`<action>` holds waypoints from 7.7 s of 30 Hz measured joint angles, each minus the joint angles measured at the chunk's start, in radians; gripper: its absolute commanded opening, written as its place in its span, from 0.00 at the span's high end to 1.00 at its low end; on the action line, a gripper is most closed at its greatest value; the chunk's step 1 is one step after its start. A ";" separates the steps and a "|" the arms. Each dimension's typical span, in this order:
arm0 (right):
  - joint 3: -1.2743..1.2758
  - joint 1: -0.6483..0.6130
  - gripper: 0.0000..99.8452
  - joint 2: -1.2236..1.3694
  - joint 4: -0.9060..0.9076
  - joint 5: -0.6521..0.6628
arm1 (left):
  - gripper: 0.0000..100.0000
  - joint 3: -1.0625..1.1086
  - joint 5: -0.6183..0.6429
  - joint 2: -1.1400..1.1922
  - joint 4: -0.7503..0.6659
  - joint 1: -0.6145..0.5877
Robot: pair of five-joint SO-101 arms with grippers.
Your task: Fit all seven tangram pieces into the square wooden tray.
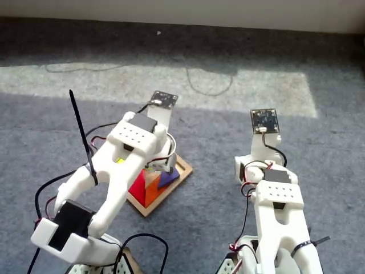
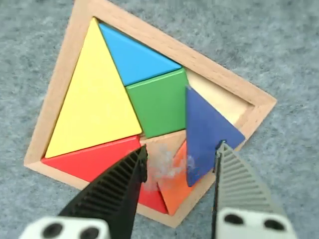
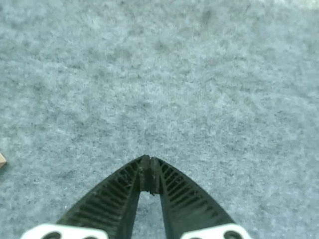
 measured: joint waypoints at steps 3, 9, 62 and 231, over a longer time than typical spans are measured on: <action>0.000 0.000 0.99 0.000 0.000 0.000 | 0.88 0.000 -0.055 0.000 0.000 -0.049; 0.000 0.000 0.99 0.000 0.000 0.000 | 0.89 0.008 -0.100 0.000 -0.006 -0.043; 0.000 0.000 0.99 0.000 0.000 0.000 | 0.89 0.299 -0.101 -0.167 -0.376 0.192; 0.522 -0.135 0.99 -1.171 0.609 0.000 | 0.99 1.197 -0.104 -1.763 0.063 -0.569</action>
